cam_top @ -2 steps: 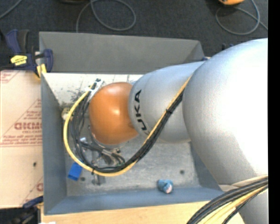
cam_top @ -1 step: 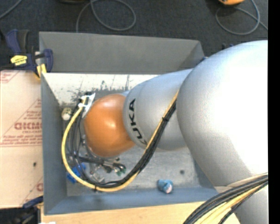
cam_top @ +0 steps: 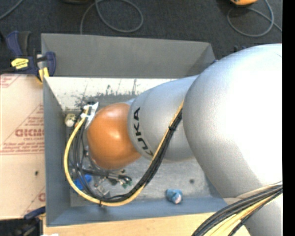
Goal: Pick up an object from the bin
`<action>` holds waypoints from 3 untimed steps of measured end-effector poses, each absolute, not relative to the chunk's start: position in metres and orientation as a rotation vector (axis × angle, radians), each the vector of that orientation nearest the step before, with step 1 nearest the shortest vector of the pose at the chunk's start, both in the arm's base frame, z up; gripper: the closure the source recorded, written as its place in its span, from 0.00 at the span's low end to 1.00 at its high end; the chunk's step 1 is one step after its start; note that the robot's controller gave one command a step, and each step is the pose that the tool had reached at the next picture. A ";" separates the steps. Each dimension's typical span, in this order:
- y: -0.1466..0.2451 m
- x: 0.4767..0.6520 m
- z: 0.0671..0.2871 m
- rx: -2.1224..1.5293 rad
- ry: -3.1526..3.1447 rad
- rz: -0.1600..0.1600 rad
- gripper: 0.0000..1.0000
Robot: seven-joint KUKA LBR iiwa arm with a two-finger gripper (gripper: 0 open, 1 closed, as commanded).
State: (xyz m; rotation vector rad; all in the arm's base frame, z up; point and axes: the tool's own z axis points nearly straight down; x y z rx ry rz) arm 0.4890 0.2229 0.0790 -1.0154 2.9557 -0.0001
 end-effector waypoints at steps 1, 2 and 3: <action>0.214 0.494 0.102 -0.980 2.971 0.000 0.00; 0.217 0.499 0.117 -1.114 2.914 -0.002 0.00; 0.219 0.501 0.096 -0.905 2.991 0.003 0.00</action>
Offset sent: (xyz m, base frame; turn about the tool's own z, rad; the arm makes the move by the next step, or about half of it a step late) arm 0.0093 0.0067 0.0405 0.0819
